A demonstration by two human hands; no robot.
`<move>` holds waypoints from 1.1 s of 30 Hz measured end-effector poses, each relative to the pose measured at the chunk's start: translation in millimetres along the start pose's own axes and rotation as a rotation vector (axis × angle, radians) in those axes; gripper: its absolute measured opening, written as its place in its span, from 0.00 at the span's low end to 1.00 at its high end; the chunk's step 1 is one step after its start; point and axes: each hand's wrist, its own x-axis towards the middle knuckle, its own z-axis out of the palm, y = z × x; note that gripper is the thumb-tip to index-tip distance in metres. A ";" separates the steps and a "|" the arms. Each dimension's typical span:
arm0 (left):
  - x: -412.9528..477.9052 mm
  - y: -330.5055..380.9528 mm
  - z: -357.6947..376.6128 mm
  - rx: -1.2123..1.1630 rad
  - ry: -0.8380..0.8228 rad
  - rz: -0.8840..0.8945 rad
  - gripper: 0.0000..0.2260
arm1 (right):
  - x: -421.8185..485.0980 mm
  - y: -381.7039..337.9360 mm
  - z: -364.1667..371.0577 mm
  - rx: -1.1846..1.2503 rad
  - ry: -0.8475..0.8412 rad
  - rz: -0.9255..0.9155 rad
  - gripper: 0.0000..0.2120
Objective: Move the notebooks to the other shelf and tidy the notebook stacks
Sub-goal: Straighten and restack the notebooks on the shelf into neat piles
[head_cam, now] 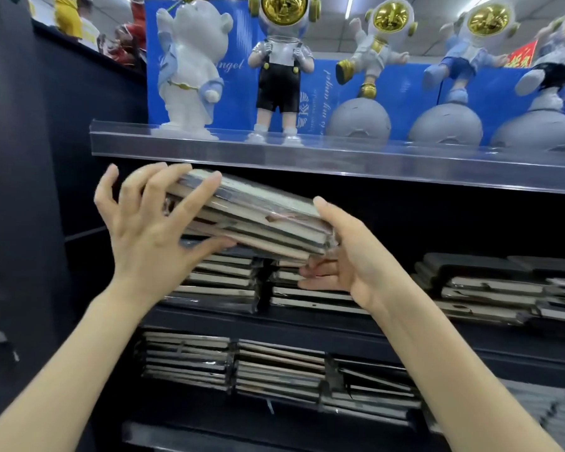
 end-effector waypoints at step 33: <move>5.0 142.4 83.9 -0.270 -0.304 -0.247 0.21 | 58.5 10.1 -114.1 0.157 0.230 -0.175 0.22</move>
